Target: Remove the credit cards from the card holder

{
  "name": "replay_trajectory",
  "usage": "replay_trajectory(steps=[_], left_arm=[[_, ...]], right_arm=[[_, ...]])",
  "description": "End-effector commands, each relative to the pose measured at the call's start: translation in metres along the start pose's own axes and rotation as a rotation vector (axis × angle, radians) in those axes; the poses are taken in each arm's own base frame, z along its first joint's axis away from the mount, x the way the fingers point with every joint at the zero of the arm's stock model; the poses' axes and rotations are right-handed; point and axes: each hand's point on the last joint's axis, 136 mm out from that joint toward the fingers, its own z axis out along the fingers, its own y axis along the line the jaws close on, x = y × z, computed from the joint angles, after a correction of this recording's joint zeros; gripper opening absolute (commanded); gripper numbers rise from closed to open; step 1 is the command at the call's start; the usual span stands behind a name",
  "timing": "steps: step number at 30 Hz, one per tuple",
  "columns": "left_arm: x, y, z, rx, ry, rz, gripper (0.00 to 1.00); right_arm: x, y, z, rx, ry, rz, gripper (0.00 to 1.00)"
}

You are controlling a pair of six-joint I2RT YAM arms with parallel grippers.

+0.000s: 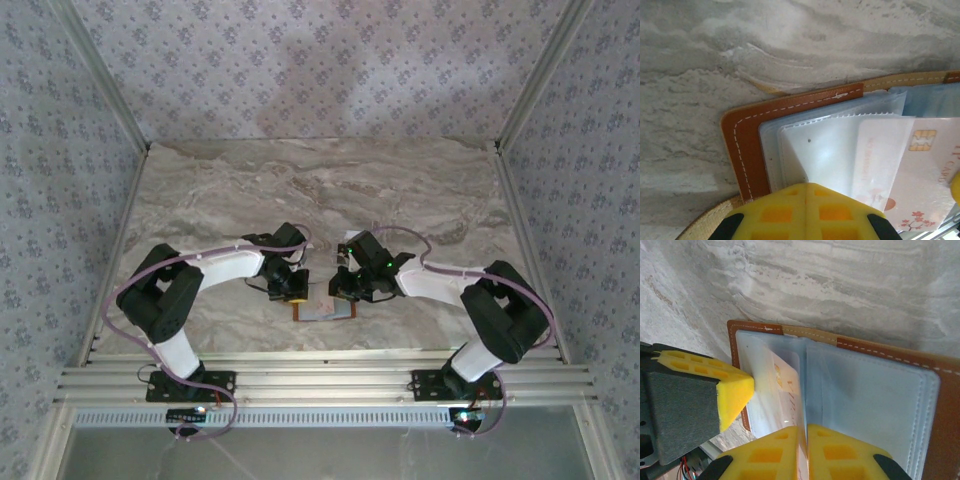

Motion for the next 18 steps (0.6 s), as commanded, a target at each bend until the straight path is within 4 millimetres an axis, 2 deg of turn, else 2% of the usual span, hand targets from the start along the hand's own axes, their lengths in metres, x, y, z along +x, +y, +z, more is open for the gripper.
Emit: replay_trajectory(steps=[1,11,18], left_arm=[[0.012,0.024,0.014,-0.104,0.059,-0.008,0.06],[0.012,0.023,0.016,-0.104,0.065,-0.006,0.07],[0.012,0.025,0.015,-0.108,0.063,-0.008,0.07]], right_arm=[[0.001,0.01,0.002,-0.029,0.019,-0.006,0.13],[0.003,0.013,0.01,-0.062,0.042,-0.001,0.12],[-0.001,-0.002,-0.004,0.04,0.003,-0.01,0.04]])
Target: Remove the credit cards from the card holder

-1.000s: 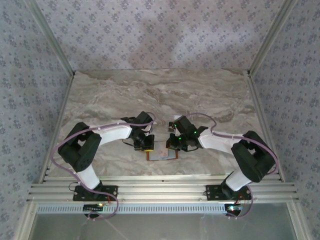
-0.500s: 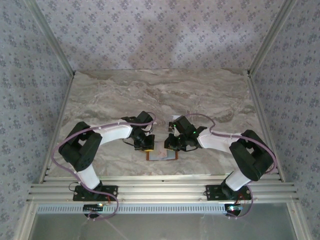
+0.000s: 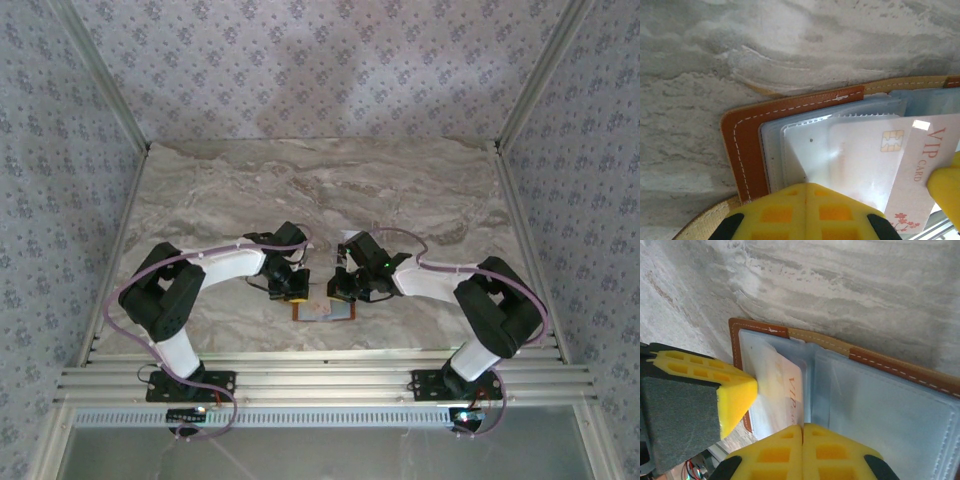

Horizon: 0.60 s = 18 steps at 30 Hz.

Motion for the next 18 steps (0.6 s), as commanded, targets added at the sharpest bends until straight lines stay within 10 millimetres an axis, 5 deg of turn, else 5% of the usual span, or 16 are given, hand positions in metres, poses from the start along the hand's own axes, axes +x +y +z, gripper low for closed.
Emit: replay_trajectory(steps=[1,18], left_arm=[[0.013,0.025,0.015,-0.103,0.052,-0.013,0.07],[0.01,0.024,0.007,-0.11,0.029,0.003,0.07]], right_arm=[[-0.002,-0.006,-0.014,0.072,-0.023,-0.021,0.04],[-0.028,-0.008,-0.088,0.187,-0.213,-0.162,0.0]])
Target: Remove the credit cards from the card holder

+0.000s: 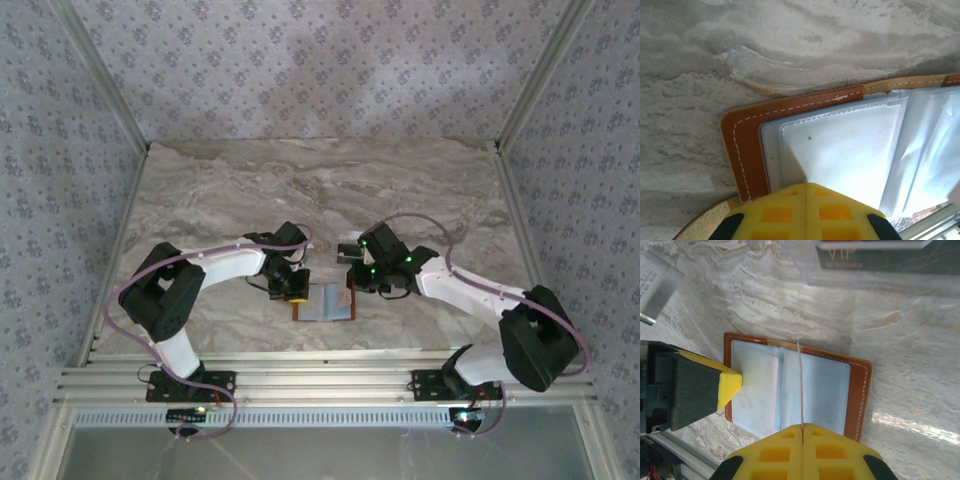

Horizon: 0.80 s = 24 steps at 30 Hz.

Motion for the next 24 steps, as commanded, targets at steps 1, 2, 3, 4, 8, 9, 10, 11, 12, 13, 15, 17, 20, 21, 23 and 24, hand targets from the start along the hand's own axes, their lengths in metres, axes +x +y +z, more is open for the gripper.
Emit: replay_trajectory(steps=[1,2,3,4,8,9,10,11,12,13,15,17,20,21,23,24], left_arm=[[0.009,0.023,0.007,-0.106,0.022,0.0,0.07],[0.009,0.022,0.006,-0.102,0.018,0.0,0.07],[0.008,0.021,0.004,-0.1,0.013,0.005,0.07],[0.008,0.02,0.003,-0.098,0.008,0.007,0.08],[0.003,0.012,-0.002,-0.076,-0.013,0.021,0.1],[0.002,0.01,-0.004,-0.07,-0.018,0.024,0.1],[0.001,0.008,-0.006,-0.066,-0.022,0.027,0.11],[0.0,0.008,-0.007,-0.065,-0.027,0.029,0.11],[-0.001,0.006,-0.009,-0.063,-0.034,0.031,0.11],[-0.003,0.005,-0.011,-0.061,-0.044,0.031,0.12],[-0.004,0.003,-0.013,-0.056,-0.05,0.036,0.12],[-0.006,0.001,-0.015,-0.054,-0.056,0.039,0.12],[-0.007,0.002,-0.016,-0.059,-0.063,0.039,0.12],[-0.007,0.002,-0.017,-0.06,-0.068,0.036,0.13],[-0.007,0.002,-0.019,-0.058,-0.076,0.034,0.13],[-0.007,0.001,-0.019,-0.055,-0.078,0.036,0.14]], right_arm=[[-0.016,-0.003,-0.02,0.048,-0.064,-0.065,0.0],[-0.018,-0.003,-0.023,0.049,-0.073,-0.065,0.0],[-0.023,-0.003,-0.027,0.057,-0.087,-0.103,0.0],[-0.028,-0.005,-0.031,0.075,-0.108,-0.131,0.0],[-0.051,-0.003,-0.048,0.118,-0.172,-0.282,0.0],[-0.056,-0.003,-0.052,0.132,-0.181,-0.33,0.0],[-0.061,-0.001,-0.056,0.134,-0.186,-0.385,0.0],[-0.064,0.0,-0.059,0.137,-0.186,-0.432,0.0],[-0.068,0.002,-0.062,0.147,-0.185,-0.511,0.0],[-0.071,0.003,-0.065,0.164,-0.186,-0.592,0.0],[-0.081,0.002,-0.069,0.218,-0.198,-0.742,0.0],[-0.087,0.0,-0.07,0.263,-0.175,-0.881,0.0],[-0.093,-0.005,-0.065,0.315,-0.104,-1.079,0.0],[-0.095,-0.007,-0.064,0.331,-0.079,-1.141,0.0],[-0.1,-0.008,-0.06,0.346,-0.038,-1.245,0.0],[-0.104,-0.006,-0.059,0.347,-0.023,-1.3,0.0]])
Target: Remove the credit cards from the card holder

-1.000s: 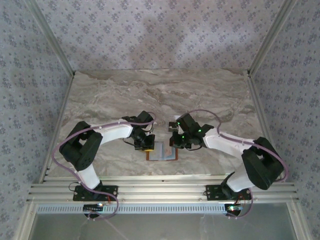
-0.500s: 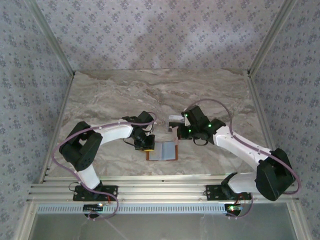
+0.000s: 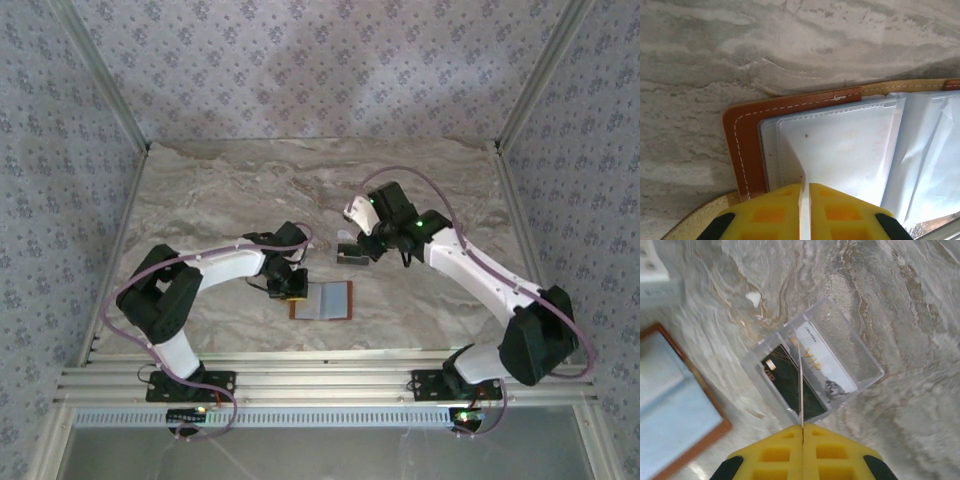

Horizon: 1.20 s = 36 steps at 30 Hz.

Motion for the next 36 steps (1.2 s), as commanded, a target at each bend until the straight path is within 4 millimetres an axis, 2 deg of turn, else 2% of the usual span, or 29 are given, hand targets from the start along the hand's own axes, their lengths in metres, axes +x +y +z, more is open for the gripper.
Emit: replay_trajectory(steps=[1,6,15,26,29,36], left_arm=[[-0.003,-0.003,-0.015,-0.01,-0.032,0.017,0.14],[-0.003,-0.003,-0.023,-0.01,-0.054,0.012,0.15],[-0.001,0.0,-0.031,-0.008,-0.082,-0.006,0.16],[0.007,0.006,-0.033,-0.014,-0.089,-0.018,0.16],[0.008,0.007,-0.033,-0.016,-0.088,-0.018,0.16],[0.009,0.009,-0.032,-0.019,-0.088,-0.021,0.16]], right_arm=[[0.003,-0.009,0.002,-0.009,0.076,-0.315,0.0],[-0.008,-0.02,0.013,-0.077,0.113,-0.412,0.0],[-0.015,-0.033,0.038,-0.21,0.185,-0.48,0.0],[-0.014,-0.044,0.072,-0.269,0.254,-0.509,0.0],[-0.011,-0.042,0.078,-0.303,0.266,-0.508,0.0],[0.0,-0.021,0.082,-0.448,0.301,-0.475,0.0]])
